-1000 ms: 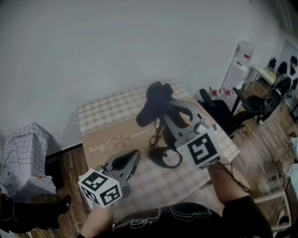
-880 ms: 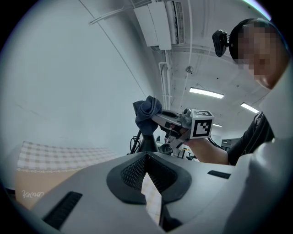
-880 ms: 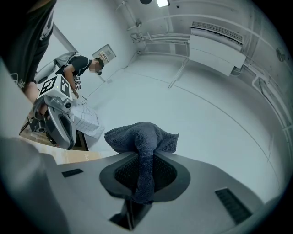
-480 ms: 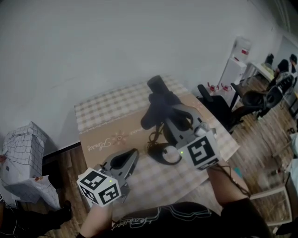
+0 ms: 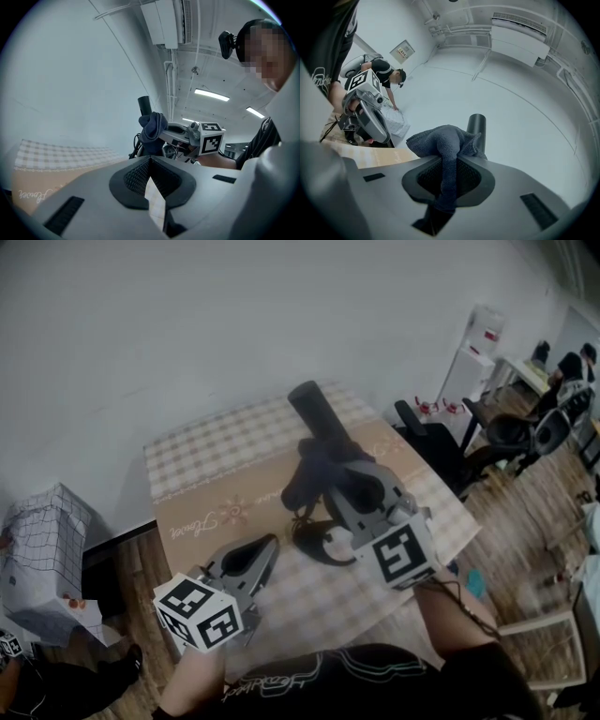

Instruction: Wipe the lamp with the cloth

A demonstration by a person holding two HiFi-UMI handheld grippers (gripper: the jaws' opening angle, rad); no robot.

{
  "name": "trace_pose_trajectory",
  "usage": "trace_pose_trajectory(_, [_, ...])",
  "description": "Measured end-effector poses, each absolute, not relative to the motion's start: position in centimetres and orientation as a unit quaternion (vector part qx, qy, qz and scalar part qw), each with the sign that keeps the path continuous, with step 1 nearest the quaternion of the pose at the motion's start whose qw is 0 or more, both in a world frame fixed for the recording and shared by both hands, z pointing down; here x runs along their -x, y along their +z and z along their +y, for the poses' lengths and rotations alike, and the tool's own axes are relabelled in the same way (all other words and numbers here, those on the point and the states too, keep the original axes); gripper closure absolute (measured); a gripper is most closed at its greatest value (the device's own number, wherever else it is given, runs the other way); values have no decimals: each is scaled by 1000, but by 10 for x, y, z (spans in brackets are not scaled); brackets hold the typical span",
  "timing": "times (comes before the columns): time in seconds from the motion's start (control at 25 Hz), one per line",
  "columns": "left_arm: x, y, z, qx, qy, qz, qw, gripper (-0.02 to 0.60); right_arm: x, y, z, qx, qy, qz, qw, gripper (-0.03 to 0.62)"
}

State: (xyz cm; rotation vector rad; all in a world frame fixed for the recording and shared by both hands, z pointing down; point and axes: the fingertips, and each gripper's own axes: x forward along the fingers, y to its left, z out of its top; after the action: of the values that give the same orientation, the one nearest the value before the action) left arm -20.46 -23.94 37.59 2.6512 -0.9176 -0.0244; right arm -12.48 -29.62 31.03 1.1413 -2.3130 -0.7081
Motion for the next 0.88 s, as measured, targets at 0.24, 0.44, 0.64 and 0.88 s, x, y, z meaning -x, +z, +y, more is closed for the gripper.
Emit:
trace_pose_trajectory(0.24, [207,377,-244,-928,-9,-329,172,581,121,331,-294,-415,-244,-842,243,537])
trace_pose_trajectory(0.44, [213,381,-244,-925,-9,-339,170,581,120,349,-290,-417,-239,-841,249,537])
trace_pose_trajectory(0.64, [212,382,-236,-918,-6,-355,176,581,118,365,-282,-406,-232,-844,261,537])
trace_pose_trajectory(0.88, [205,381,-225,-913,-5,-368,177,581,117,383,-273,-386,-225,-855,264,537])
